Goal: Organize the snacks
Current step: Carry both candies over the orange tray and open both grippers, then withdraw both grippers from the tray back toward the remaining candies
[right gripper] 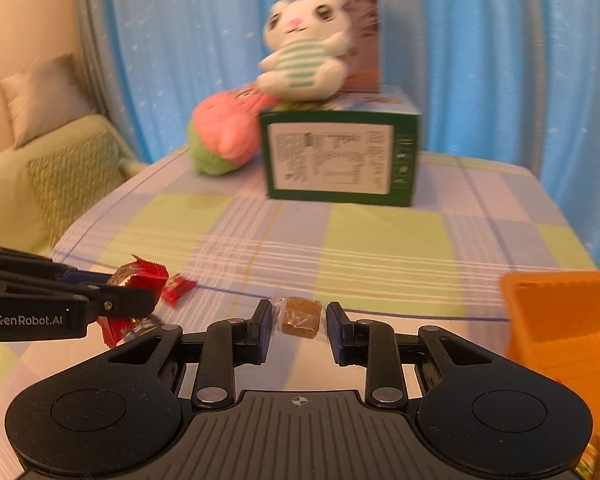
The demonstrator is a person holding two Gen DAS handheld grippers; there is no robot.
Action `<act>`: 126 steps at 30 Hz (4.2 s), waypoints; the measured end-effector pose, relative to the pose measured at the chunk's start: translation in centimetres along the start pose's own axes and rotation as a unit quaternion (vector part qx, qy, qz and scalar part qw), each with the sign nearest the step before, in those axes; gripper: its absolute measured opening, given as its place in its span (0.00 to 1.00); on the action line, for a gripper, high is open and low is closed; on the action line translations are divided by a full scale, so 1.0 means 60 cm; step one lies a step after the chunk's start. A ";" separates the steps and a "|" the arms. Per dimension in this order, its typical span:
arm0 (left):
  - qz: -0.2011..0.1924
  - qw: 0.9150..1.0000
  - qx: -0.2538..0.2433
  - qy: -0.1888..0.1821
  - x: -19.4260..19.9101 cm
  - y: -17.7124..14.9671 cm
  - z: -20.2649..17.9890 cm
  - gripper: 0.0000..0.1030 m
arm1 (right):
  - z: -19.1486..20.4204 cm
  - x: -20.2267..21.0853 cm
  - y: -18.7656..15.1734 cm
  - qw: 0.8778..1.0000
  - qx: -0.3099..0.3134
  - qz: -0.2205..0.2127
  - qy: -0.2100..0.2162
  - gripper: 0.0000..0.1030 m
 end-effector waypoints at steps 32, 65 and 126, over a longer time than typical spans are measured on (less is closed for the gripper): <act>-0.026 0.992 -0.058 -0.112 -0.013 0.061 -0.278 0.21 | -0.232 0.214 -0.021 0.979 -0.121 -0.072 -0.146 0.29; -0.018 0.979 -0.108 -0.172 -0.064 0.050 -0.445 0.21 | -0.368 0.286 -0.065 0.947 -0.206 -0.076 -0.235 0.29; -0.027 0.995 -0.043 -0.086 -0.035 0.048 -0.253 0.35 | -0.280 0.230 -0.032 0.963 -0.200 -0.085 -0.161 0.53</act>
Point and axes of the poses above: each gripper's, at about its wrist camera, not at the fingertips, and x roughly against the way its jaws point, z to its left, y to its top, the point moved 7 cm from there along -x, roughly the way its jaws point, and after that the axes turned 7 degrees about -x, right-handed, at the moved point
